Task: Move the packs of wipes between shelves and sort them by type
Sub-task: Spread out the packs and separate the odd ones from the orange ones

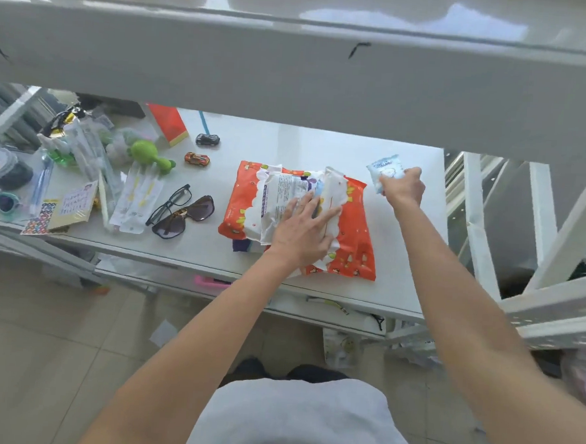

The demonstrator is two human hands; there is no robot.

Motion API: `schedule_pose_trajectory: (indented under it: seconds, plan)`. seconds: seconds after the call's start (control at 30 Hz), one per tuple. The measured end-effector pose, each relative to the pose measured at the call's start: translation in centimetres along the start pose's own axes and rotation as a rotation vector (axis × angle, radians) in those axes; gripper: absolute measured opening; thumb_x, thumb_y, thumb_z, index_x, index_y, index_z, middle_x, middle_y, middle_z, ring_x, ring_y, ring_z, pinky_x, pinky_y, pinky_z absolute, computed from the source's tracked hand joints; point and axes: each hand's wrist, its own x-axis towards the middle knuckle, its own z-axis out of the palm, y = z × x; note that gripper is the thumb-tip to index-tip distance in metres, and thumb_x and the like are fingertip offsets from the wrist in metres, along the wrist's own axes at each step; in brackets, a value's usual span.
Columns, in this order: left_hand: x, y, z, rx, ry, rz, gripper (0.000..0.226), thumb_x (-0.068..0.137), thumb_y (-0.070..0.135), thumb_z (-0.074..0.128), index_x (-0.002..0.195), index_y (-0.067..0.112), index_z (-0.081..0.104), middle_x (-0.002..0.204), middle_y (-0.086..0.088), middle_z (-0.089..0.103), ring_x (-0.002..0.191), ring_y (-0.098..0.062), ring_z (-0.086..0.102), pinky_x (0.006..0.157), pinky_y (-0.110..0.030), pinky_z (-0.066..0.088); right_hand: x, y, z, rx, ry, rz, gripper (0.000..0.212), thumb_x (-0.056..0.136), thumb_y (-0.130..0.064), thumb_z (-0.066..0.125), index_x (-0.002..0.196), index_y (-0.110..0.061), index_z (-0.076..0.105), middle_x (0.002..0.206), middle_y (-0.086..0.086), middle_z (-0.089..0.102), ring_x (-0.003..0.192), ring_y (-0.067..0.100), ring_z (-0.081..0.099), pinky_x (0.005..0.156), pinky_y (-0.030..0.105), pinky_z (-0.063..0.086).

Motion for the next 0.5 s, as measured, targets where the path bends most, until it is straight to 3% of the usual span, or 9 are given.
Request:
schedule_pose_trajectory:
  seconds: [0.2, 0.4, 0.47, 0.5]
  plan:
    - [0.4, -2.4, -1.4, 0.024, -0.030, -0.025, 0.062, 0.100, 0.051, 0.042, 0.159, 0.043, 0.025, 0.170, -0.009, 0.020, 0.160, -0.023, 0.000, 0.128, -0.050, -0.001, -9.4, 9.7, -1.5, -0.015, 0.146, 0.144, 0.044, 0.102, -0.030, 0.057, 0.132, 0.002, 0.047, 0.134, 0.027, 0.056, 0.121, 0.044, 0.058, 0.095, 0.045, 0.048]
    - [0.8, -1.6, -2.5, 0.004, -0.096, -0.061, 0.061, 0.099, 0.045, 0.047, 0.157, 0.041, 0.030, 0.170, -0.012, 0.016, 0.159, -0.028, 0.000, 0.125, -0.055, -0.004, -11.8, 10.9, -1.6, -0.415, 0.194, 0.131, 0.058, 0.096, -0.050, 0.059, 0.131, -0.003, 0.053, 0.132, 0.023, 0.047, 0.122, 0.041, 0.045, 0.100, 0.048, 0.042]
    - [0.8, -1.4, -3.0, -0.078, -0.066, -0.066, 0.058, 0.097, 0.035, 0.050, 0.154, 0.033, 0.037, 0.160, -0.015, 0.038, 0.156, -0.032, 0.019, 0.124, -0.055, 0.005, -12.0, 10.3, -1.7, -0.435, 0.183, 0.109, 0.058, 0.094, -0.045, 0.063, 0.134, -0.005, 0.050, 0.134, 0.022, 0.044, 0.125, 0.041, 0.042, 0.101, 0.050, 0.041]
    - [0.9, -1.5, -3.3, -0.135, -0.016, -0.070, 0.055, 0.095, 0.027, 0.050, 0.149, 0.026, 0.042, 0.143, -0.016, 0.055, 0.146, -0.036, 0.038, 0.121, -0.054, 0.018, -12.2, 9.9, -1.6, -0.427, 0.187, 0.089, 0.056, 0.094, -0.041, 0.065, 0.134, -0.006, 0.050, 0.135, 0.022, 0.043, 0.126, 0.042, 0.042, 0.102, 0.051, 0.040]
